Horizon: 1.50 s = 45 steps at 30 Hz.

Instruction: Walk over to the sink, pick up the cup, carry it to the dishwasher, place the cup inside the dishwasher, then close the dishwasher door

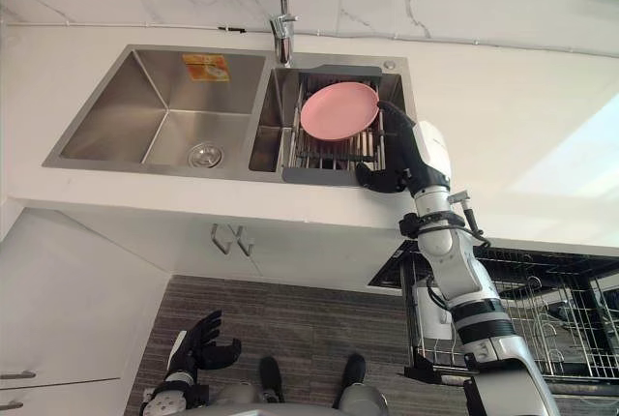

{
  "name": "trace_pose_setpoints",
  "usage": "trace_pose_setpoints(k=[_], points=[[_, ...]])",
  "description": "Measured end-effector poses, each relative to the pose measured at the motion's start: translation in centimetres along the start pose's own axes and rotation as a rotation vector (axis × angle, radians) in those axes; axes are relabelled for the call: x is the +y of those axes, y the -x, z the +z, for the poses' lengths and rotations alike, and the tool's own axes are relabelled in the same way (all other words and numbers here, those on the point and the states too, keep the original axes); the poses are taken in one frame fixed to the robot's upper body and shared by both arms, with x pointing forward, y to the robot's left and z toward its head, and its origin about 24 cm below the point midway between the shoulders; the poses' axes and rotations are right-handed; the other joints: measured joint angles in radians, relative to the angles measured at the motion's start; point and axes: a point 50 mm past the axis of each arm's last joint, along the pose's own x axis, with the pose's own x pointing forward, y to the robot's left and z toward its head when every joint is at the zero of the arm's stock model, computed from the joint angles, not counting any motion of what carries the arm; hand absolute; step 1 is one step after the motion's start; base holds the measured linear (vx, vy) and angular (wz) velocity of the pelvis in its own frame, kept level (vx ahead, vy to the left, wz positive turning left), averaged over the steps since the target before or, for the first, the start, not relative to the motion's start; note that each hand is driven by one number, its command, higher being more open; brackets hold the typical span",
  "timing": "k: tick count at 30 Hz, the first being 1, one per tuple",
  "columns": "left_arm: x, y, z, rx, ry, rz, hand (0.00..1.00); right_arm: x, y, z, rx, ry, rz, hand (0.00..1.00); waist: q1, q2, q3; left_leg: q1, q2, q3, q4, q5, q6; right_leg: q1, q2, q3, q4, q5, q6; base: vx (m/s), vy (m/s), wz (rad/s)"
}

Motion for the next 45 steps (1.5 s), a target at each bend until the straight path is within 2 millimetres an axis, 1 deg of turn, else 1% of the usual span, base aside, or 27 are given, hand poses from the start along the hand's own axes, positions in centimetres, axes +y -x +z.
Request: trace_pose_setpoints(k=[3, 5, 8, 11, 14, 19, 23, 27, 30, 32, 34, 37, 38, 39, 45], points=[[0.0, 0.0, 0.0, -0.001, 0.000, 0.001, 0.90, -0.3, -0.6, 0.0, 0.008, -0.005, -0.030, 0.90, -0.001, -0.001, 0.001, -0.012, -0.005, -0.009, -0.002, 0.006, 0.008, -0.007, -0.002, -0.010, -0.006, 0.003, 0.002, 0.03, 0.020, 0.10], [0.0, -0.1, 0.1, -0.004, 0.000, 0.001, 0.90, -0.6, -1.5, -0.2, 0.035, -0.001, -0.048, 0.90, 0.002, -0.003, 0.002, -0.019, -0.012, -0.015, -0.005, 0.009, 0.013, -0.006, -0.002, -0.018, -0.014, 0.005, 0.003, 0.04, 0.026, 0.10], [0.2, -0.1, 0.2, -0.009, 0.009, 0.011, 0.90, -0.9, -2.4, -0.7, 0.077, 0.009, -0.058, 0.90, 0.005, -0.011, 0.008, -0.029, -0.012, -0.027, -0.005, 0.010, 0.014, -0.007, 0.000, -0.030, -0.021, 0.006, 0.004, 0.04, 0.007, 0.11], [0.2, -0.1, 0.3, -0.013, 0.013, 0.013, 0.90, -0.9, -2.8, -1.0, 0.101, 0.018, -0.057, 0.90, 0.005, -0.012, 0.013, -0.036, -0.013, -0.036, -0.005, 0.010, 0.014, -0.007, 0.001, -0.038, -0.026, 0.006, 0.003, 0.03, 0.000, 0.09], [0.3, -0.2, 0.6, -0.026, 0.018, 0.019, 0.90, -1.1, -3.5, -1.0, 0.119, 0.037, -0.056, 0.90, 0.005, -0.015, 0.035, -0.037, -0.013, -0.037, -0.005, 0.010, 0.014, -0.008, 0.001, -0.039, -0.026, 0.006, 0.003, 0.00, 0.000, 0.00], [0.5, -0.5, 1.2, -0.046, 0.027, 0.032, 0.90, -1.5, -4.8, -0.1, 0.075, 0.156, -0.017, 0.90, 0.006, -0.026, 0.066, -0.045, -0.015, -0.037, -0.003, 0.010, 0.014, -0.016, 0.000, -0.038, -0.026, 0.008, 0.002, 0.00, 0.000, 0.00], [0.6, -0.7, 1.5, -0.054, 0.027, 0.044, 0.90, -2.1, -5.7, 0.9, 0.035, 0.219, -0.016, 0.90, 0.004, -0.030, 0.085, -0.053, -0.015, -0.037, -0.001, 0.010, 0.014, -0.023, -0.001, -0.038, -0.025, 0.008, 0.002, 0.00, 0.000, 0.00], [0.5, -0.8, 1.8, -0.060, 0.028, 0.046, 0.90, -2.1, -6.1, 1.4, 0.010, 0.258, -0.015, 0.90, 0.002, -0.035, 0.101, -0.055, -0.015, -0.037, 0.002, 0.010, 0.014, -0.027, -0.002, -0.037, -0.019, 0.008, 0.002, 0.00, 0.000, 0.00], [0.1, -0.9, 1.9, -0.063, 0.038, 0.040, 0.90, -2.6, -6.4, 1.8, -0.003, 0.287, -0.034, 0.90, 0.002, -0.035, 0.103, -0.082, -0.012, -0.038, 0.016, 0.009, 0.015, -0.051, -0.007, -0.036, -0.009, 0.009, 0.000, -0.04, 0.018, 0.02], [-0.1, -1.1, 2.2, -0.068, 0.040, 0.036, 0.90, -2.9, -6.6, 1.9, -0.005, 0.306, -0.045, 0.90, 0.002, -0.035, 0.116, -0.090, -0.006, -0.044, 0.030, 0.006, 0.017, -0.051, -0.009, -0.041, -0.003, 0.008, -0.001, -0.03, 0.004, 0.09], [-0.2, -1.4, 2.5, -0.071, 0.039, 0.034, 0.90, -3.4, -6.9, 2.3, -0.015, 0.329, -0.061, 0.90, 0.003, -0.036, 0.130, -0.111, -0.002, -0.051, 0.051, -0.005, 0.007, -0.060, -0.009, -0.047, 0.005, 0.005, -0.003, -0.06, 0.013, 0.09], [-0.2, -1.4, 2.7, -0.077, 0.039, 0.035, 0.90, -3.7, -7.2, 2.6, -0.026, 0.357, -0.078, 0.90, 0.003, -0.036, 0.134, -0.134, 0.002, -0.057, 0.070, -0.007, 0.007, -0.071, -0.008, -0.052, 0.005, 0.003, -0.001, -0.03, 0.007, 0.05], [-0.1, -1.5, 2.7, -0.078, 0.038, 0.035, 0.90, -3.7, -7.2, 2.6, -0.026, 0.362, -0.079, 0.30, 0.003, -0.036, 0.135, -0.138, 0.003, -0.060, 0.073, -0.008, 0.008, -0.072, -0.007, -0.055, 0.005, 0.003, -0.001, -0.02, 0.002, 0.11], [-0.1, -1.5, 2.8, -0.079, 0.039, 0.035, 0.90, -3.8, -7.3, 2.6, -0.028, 0.380, -0.075, 0.30, 0.003, -0.035, 0.136, -0.145, 0.005, -0.064, 0.079, -0.013, 0.014, -0.073, -0.005, -0.058, 0.005, 0.001, -0.003, -0.02, 0.000, 0.10], [0.0, -1.5, 2.8, -0.079, 0.056, 0.050, 0.90, -3.6, -7.4, 3.1, -0.057, 0.444, -0.083, 0.30, 0.003, -0.034, 0.138, -0.163, 0.016, -0.075, 0.096, -0.014, 0.012, -0.075, 0.005, -0.063, 0.001, 0.002, -0.010, -0.01, 0.000, 0.04]])
